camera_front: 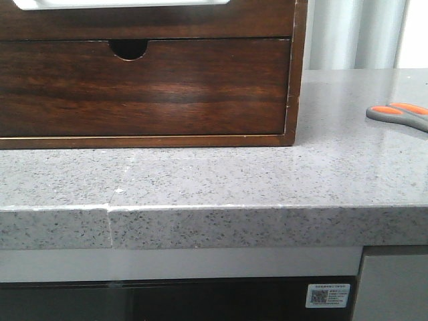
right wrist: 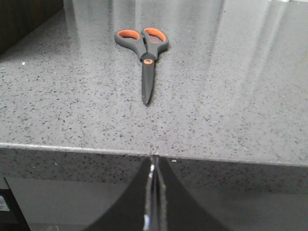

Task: Put scissors in drawer with both arms

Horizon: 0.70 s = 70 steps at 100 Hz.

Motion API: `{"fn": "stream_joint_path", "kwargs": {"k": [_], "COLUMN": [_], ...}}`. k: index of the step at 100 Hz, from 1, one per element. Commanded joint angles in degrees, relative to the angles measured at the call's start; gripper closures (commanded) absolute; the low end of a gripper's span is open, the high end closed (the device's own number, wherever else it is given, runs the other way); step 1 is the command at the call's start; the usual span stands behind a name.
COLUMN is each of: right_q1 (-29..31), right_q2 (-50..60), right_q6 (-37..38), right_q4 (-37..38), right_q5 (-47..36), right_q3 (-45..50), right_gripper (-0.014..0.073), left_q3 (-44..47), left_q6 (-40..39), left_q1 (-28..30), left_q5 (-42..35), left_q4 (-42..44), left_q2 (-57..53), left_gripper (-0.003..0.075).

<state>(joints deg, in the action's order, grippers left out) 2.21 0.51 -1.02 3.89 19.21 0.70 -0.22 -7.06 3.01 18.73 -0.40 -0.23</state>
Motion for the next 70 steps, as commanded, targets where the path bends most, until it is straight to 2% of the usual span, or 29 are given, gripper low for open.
{"fn": "stream_joint_path", "kwargs": {"k": [1, 50, 70], "right_q1": [-0.05, -0.05, -0.05], "right_q2": [1.55, 1.55, 1.55], "right_q6": [-0.33, -0.33, -0.33], "right_q4": [-0.22, -0.22, 0.88], "right_q5": [-1.24, -1.24, -1.24], "right_q3": [1.82, 1.82, 1.82], "right_gripper": [0.0639, 0.0639, 0.0639], "left_q3": [1.11, 1.11, 1.11], "left_q6": [-0.45, -0.45, -0.45], "left_q1": [0.20, 0.20, 0.20], "left_q5": [-3.19, -3.66, -6.60], "left_q4": [-0.49, 0.92, 5.26], "left_q2": [-0.10, -0.10, -0.10], "left_gripper": [0.0740, 0.0740, 0.0740]}}
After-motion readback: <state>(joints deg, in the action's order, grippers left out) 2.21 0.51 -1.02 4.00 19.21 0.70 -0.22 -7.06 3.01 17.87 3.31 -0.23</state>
